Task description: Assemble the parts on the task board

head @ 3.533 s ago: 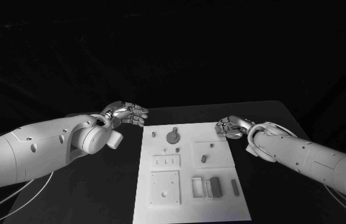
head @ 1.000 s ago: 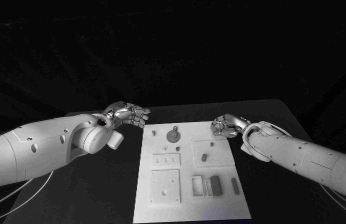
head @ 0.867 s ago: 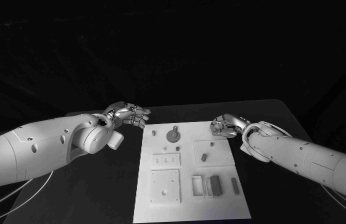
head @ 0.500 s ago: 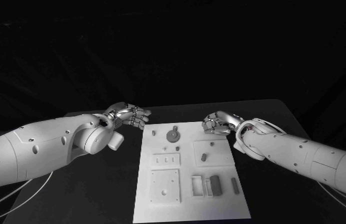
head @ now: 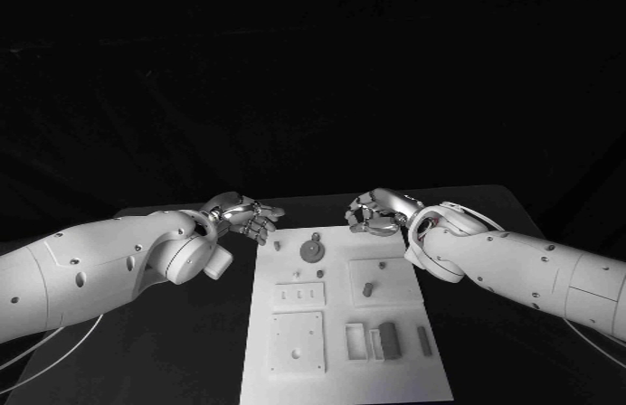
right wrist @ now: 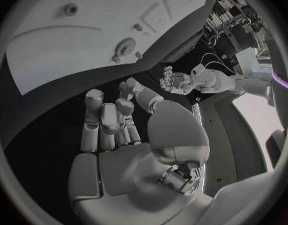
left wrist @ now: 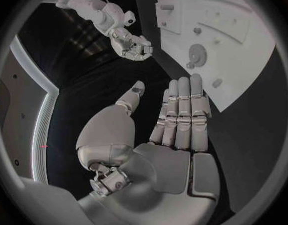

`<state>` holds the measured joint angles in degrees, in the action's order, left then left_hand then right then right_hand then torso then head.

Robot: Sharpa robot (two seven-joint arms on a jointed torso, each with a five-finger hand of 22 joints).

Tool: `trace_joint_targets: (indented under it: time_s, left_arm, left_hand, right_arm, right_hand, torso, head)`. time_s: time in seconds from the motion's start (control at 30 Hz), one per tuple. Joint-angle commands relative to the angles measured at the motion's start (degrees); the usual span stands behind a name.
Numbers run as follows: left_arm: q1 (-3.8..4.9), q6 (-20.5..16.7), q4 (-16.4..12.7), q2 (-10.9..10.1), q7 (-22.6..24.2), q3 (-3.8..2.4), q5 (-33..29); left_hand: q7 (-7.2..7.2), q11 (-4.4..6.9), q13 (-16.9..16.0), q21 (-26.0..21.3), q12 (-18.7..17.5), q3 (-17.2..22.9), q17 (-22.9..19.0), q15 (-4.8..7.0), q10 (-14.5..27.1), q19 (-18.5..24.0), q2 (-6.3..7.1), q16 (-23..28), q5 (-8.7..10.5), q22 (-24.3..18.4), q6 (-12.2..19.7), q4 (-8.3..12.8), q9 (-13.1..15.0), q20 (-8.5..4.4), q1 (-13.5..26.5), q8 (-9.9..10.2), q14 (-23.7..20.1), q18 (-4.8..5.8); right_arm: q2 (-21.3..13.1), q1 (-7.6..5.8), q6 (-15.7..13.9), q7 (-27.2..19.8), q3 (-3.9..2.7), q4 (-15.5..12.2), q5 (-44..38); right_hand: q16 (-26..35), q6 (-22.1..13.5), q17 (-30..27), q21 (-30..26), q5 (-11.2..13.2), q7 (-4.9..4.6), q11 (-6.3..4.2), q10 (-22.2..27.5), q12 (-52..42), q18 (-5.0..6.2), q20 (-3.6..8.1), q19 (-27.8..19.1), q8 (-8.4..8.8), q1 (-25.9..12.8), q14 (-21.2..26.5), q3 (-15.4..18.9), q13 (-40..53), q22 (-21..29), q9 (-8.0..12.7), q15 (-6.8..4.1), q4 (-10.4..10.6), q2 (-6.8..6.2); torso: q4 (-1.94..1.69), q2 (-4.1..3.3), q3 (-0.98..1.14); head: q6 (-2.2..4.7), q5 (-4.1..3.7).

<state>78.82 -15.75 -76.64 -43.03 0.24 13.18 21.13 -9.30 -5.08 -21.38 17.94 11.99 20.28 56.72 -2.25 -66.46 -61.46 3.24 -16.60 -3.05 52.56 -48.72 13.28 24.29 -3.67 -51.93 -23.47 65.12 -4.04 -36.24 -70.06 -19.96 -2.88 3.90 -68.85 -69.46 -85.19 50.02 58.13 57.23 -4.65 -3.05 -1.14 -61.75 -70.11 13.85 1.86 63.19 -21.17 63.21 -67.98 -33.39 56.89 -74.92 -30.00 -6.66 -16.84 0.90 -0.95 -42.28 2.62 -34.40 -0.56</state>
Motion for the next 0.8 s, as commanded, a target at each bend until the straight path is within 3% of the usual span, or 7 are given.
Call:
trace_joint_targets:
  time_s: [0.03, 0.2, 0.43, 0.8]
  left_arm:
    - [0.04, -2.4, -0.9, 0.8, -1.8, -0.05, 4.6]
    - [0.06, -4.6, -1.2, 2.4, -2.7, -0.06, 5.0]
    - [0.05, -6.8, -1.6, 4.5, -4.7, -0.04, 4.2]
    - [0.02, -6.5, -1.8, 6.2, -8.3, 0.02, 3.3]
  left_hand:
    - [0.14, 0.10, -0.2, 0.4, 0.4, -0.1, 0.2, 0.33, -0.4, -0.3, 0.22, -0.4, -0.06, 0.2, -0.5, 0.1, -0.1, -0.02, 0.5, 0.3, 0.2, -0.96]
    - [0.30, 0.35, -0.8, 1.0, 0.8, 0.2, 0.6, 0.57, -0.8, -0.6, 1.06, -1.3, -0.12, 0.9, -1.2, 0.6, -0.2, -0.24, 0.2, 0.5, 0.4, -0.95]
    - [0.43, 0.34, -1.4, 1.0, 0.7, -0.1, 0.6, 0.61, -0.4, -0.2, 1.63, -1.9, -0.06, 1.4, -1.6, -0.5, -0.3, -0.37, 2.6, 1.0, -0.1, -0.89]
    - [-0.65, -0.76, -1.5, 0.1, -0.6, -0.7, 0.1, 0.03, 2.0, 1.1, 3.35, -1.8, 0.04, 1.4, 0.5, -1.4, -1.1, 0.16, 5.7, 3.0, -1.8, -0.96]
  right_arm:
    - [0.8, -0.03, 1.0, 7.3, -0.10, -1.2, -1.8]
    - [2.9, -0.03, 1.8, 10.3, -0.14, -1.9, -2.5]
    - [5.4, -0.02, 1.9, 13.2, -0.14, -2.1, -4.0]
    - [6.3, 0.01, 1.6, 15.0, -0.14, -4.2, -4.9]
  right_hand:
    - [-0.1, 8.2, -0.1, 0.2, 0.3, -1.87, -0.22, -0.3, 0.2, 1.15, 0.23, 0.2, -1.43, 0.2, -0.2, -0.4, -0.1, -0.7, -2.9, -0.30, 0.0, 0.00]
    - [0.0, 8.4, -0.2, 0.2, -0.1, -1.79, -0.30, -0.5, 0.3, 1.15, 0.32, 0.4, -1.30, 0.1, -0.4, -0.5, -0.2, -0.7, -2.9, -0.39, 0.0, -0.04]
    - [0.1, 8.6, -0.4, 0.1, -0.4, -1.75, -0.35, -0.7, 0.4, 1.15, 0.38, 0.5, -1.19, 0.0, -0.5, -0.6, -0.2, -0.6, -2.9, -0.44, 0.0, -0.08]
    - [0.2, 8.7, -0.7, 0.1, -0.6, -1.71, -0.39, -0.8, 0.5, 1.15, 0.44, 0.6, -1.07, -0.1, -0.6, -0.7, -0.3, -0.6, -2.9, -0.47, 0.0, -0.20]
  torso:
    - [0.13, 0.52, -0.19]
    - [0.10, 1.03, -0.29]
    - [0.05, 1.73, -0.47]
    - [0.08, 2.01, -0.40]
  head:
    - [0.15, 0.10]
    - [0.34, 0.17]
    - [0.45, 0.54]
    - [0.55, 0.86]
